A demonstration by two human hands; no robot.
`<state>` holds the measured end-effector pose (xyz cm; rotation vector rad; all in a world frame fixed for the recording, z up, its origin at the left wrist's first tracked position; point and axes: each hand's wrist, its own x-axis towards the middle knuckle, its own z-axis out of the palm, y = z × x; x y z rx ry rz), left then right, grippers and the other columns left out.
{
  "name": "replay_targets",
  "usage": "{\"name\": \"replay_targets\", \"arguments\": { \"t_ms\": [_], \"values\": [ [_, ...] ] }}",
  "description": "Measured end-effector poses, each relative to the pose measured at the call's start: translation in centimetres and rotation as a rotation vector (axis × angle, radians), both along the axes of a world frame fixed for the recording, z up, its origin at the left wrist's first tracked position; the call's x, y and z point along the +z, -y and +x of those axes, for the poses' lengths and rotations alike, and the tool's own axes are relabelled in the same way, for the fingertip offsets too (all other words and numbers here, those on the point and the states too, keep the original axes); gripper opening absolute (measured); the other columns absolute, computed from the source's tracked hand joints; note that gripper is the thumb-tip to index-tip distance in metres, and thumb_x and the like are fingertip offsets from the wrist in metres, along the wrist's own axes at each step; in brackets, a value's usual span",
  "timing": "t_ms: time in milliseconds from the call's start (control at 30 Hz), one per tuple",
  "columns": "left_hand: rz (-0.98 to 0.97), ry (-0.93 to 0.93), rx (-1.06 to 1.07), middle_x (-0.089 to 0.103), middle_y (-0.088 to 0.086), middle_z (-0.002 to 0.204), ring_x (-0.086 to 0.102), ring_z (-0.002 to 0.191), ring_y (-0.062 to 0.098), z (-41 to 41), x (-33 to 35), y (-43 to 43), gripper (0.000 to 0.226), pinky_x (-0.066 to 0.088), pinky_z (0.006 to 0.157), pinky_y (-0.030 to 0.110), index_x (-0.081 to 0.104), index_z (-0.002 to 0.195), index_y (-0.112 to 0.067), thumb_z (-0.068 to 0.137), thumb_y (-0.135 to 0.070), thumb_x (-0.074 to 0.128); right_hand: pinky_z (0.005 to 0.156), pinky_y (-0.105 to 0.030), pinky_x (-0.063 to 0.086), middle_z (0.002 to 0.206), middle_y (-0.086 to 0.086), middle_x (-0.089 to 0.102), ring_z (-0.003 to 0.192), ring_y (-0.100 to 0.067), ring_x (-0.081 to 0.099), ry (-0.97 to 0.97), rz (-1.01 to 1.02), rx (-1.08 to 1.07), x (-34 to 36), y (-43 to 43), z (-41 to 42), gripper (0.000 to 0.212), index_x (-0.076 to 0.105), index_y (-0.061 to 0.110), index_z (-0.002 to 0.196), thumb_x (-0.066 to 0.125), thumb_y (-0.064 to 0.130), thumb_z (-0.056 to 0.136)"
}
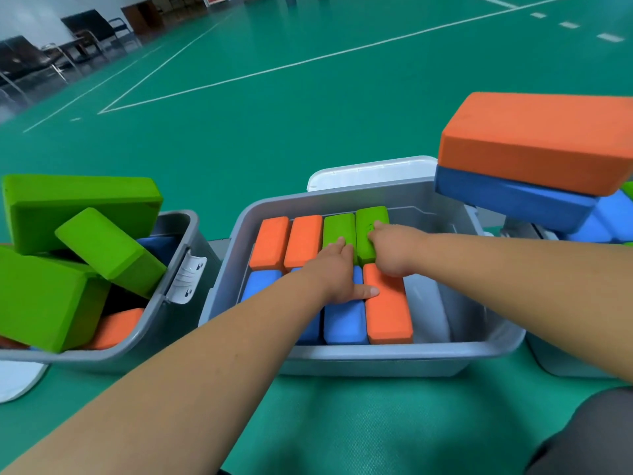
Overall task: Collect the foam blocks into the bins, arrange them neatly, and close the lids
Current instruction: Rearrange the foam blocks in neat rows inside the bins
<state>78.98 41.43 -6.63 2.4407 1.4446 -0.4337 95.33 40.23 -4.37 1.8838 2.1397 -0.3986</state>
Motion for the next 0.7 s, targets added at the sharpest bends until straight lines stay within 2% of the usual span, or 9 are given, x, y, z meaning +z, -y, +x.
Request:
{"name": "replay_targets", "arguments": {
  "t_ms": [67,133,200,267,433,500,600,667,700],
  "values": [
    [-0.002,0.007,-0.002,-0.006,0.012,0.174,0.0,0.161,0.026,0.1,-0.2,-0.1,0.119,0.012,0.13,0.041,0.003,0.166,-0.008,0.087,-0.075,0.062,0.117,-0.031,0.029,0.168,-0.018,0.023,0.157,-0.025,0.022,-0.038,0.022,0.003,-0.2,0.4,0.6,0.057,0.034,0.002,0.158,0.044,0.01,0.103],
    [-0.014,0.012,-0.006,-0.007,0.011,0.174,-0.001,0.161,0.027,0.1,-0.4,-0.4,0.119,0.013,0.13,0.043,0.001,0.167,-0.015,0.086,-0.076,0.063,0.119,-0.031,0.029,0.173,-0.015,0.008,0.158,-0.022,0.019,-0.082,0.016,-0.005,-0.3,0.6,1.2,0.069,0.021,0.006,0.164,0.045,0.007,0.099],
    [-0.022,0.005,-0.021,-0.007,0.011,0.174,0.0,0.161,0.029,0.3,-0.5,-0.6,0.118,0.015,0.129,0.046,0.0,0.167,-0.023,0.084,-0.078,0.063,0.119,-0.028,0.026,0.174,-0.011,0.002,0.159,-0.02,0.015,-0.101,-0.001,-0.006,-0.3,0.8,1.7,0.072,0.016,0.009,0.165,0.044,0.006,0.099],
    [-0.027,-0.016,-0.037,-0.01,0.01,0.174,0.002,0.161,0.031,0.7,-0.2,-0.7,0.116,0.018,0.129,0.048,0.002,0.167,-0.025,0.084,-0.077,0.064,0.119,-0.028,0.026,0.174,-0.01,0.003,0.159,-0.021,0.017,-0.114,-0.004,-0.003,-0.1,0.9,2.1,0.072,0.018,0.011,0.166,0.043,0.006,0.099],
    [-0.013,-0.124,-0.094,-0.01,0.006,0.174,0.017,0.158,0.038,1.9,0.9,-0.8,0.114,0.026,0.125,0.05,0.008,0.167,-0.015,0.087,-0.073,0.065,0.117,-0.03,0.032,0.172,-0.008,0.02,0.155,-0.022,0.028,-0.088,0.004,0.006,0.5,1.5,2.7,0.065,0.034,0.014,0.162,0.044,0.007,0.098],
    [-0.012,-0.171,-0.101,-0.005,0.004,0.175,0.023,0.156,0.038,2.5,1.3,-0.7,0.112,0.029,0.124,0.051,0.012,0.166,-0.012,0.088,-0.072,0.065,0.115,-0.036,0.039,0.167,-0.008,0.033,0.148,-0.027,0.041,-0.074,-0.006,0.003,0.6,1.8,3.0,0.059,0.047,0.015,0.154,0.045,0.008,0.095],
    [-0.012,-0.206,-0.091,0.002,0.006,0.175,0.032,0.152,0.036,3.5,2.2,-0.3,0.104,0.034,0.12,0.05,0.026,0.161,-0.01,0.087,-0.068,0.069,0.097,-0.046,0.054,0.133,-0.009,0.065,0.117,-0.032,0.064,-0.033,0.034,0.035,0.3,1.7,3.8,0.045,0.071,0.017,0.122,0.048,0.011,0.084],
    [-0.019,-0.194,-0.06,0.018,0.008,0.172,0.043,0.145,0.034,4.1,2.8,-0.2,0.094,0.043,0.112,0.047,0.038,0.153,-0.009,0.086,-0.064,0.074,0.087,-0.046,0.059,0.115,-0.009,0.071,0.102,-0.031,0.068,-0.032,0.102,0.035,0.6,1.5,4.6,0.042,0.076,0.017,0.107,0.048,0.014,0.077],
    [-0.02,-0.185,-0.041,0.029,0.01,0.166,0.05,0.137,0.034,4.4,3.2,-0.2,0.089,0.047,0.106,0.045,0.043,0.149,-0.009,0.085,-0.062,0.076,0.088,-0.045,0.059,0.114,-0.009,0.072,0.102,-0.031,0.069,-0.049,0.152,0.029,1.8,1.9,4.7,0.04,0.077,0.018,0.106,0.049,0.015,0.077]
  ]
}}
